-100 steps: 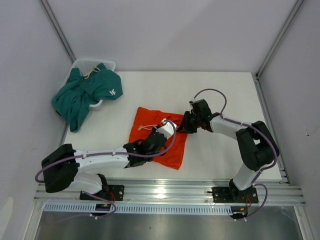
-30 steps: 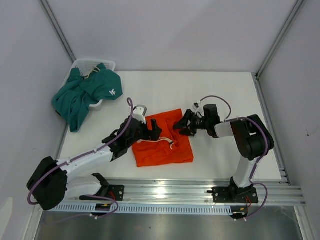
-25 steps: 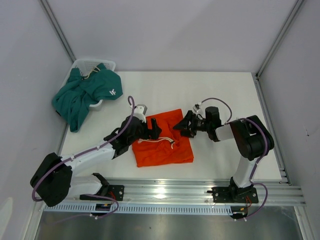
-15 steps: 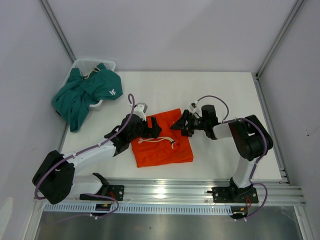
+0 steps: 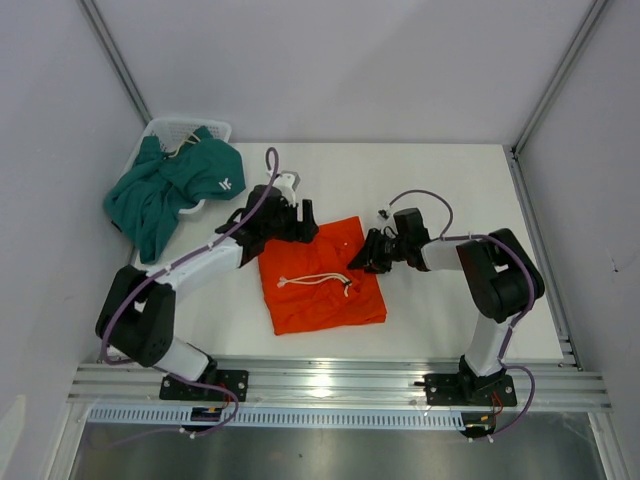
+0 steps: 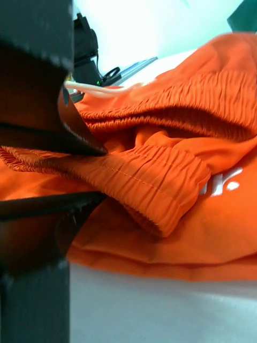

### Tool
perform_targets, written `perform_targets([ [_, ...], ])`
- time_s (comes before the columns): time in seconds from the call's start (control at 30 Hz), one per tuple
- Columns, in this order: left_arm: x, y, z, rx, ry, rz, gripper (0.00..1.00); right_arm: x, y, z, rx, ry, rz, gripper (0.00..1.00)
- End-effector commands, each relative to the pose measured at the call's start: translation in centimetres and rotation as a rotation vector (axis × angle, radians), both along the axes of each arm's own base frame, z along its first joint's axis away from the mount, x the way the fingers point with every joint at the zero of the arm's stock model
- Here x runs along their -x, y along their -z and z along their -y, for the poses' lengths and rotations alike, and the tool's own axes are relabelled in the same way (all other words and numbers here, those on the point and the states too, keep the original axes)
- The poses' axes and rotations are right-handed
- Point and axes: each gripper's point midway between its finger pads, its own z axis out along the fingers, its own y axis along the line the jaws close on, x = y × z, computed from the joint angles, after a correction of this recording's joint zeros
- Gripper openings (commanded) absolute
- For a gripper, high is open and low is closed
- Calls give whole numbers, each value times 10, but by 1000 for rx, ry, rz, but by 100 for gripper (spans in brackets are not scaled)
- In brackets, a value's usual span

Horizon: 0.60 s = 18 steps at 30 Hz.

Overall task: Fold and stack the shorts
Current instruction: Fold the shorts

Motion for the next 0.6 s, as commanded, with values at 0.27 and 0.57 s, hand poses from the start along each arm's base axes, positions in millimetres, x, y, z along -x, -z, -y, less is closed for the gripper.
perform_targets([
  [0.27, 7, 46, 31, -59, 414, -61, 93, -13, -8, -3, 24, -43, 64, 13],
  [0.57, -8, 65, 28, -98, 425, -121, 79, -13, -8, -4, 27, -46, 70, 7],
])
